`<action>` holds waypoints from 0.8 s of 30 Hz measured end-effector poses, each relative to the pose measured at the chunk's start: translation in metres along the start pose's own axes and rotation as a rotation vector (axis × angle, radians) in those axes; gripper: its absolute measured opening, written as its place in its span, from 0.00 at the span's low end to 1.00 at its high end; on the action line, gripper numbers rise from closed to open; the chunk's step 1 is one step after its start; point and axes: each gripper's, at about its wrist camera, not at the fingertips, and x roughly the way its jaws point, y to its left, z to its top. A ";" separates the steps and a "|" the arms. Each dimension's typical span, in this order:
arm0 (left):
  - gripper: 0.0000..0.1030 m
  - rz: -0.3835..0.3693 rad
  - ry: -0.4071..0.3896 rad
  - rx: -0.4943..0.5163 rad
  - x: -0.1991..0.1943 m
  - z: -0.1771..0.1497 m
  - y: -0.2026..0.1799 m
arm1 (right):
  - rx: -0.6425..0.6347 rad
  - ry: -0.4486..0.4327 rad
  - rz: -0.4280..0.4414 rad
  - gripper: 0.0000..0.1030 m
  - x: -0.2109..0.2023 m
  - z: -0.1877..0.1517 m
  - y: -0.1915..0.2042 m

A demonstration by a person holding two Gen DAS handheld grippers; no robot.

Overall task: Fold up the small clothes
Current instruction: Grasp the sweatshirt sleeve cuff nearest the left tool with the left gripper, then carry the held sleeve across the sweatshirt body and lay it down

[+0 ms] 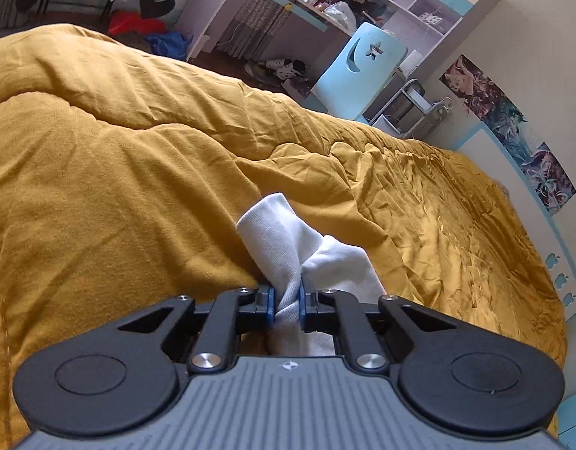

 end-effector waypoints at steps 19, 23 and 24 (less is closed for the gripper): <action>0.10 -0.460 -0.170 0.265 -0.138 -0.017 -0.220 | 0.195 -0.209 -0.004 0.80 -0.006 0.026 -0.094; 0.09 -0.554 -0.065 0.269 -0.140 -0.052 -0.276 | 0.222 -0.194 -0.048 0.80 0.004 0.019 -0.131; 0.09 -0.561 -0.059 0.286 -0.140 -0.062 -0.290 | 0.245 -0.197 -0.049 0.80 0.004 0.016 -0.142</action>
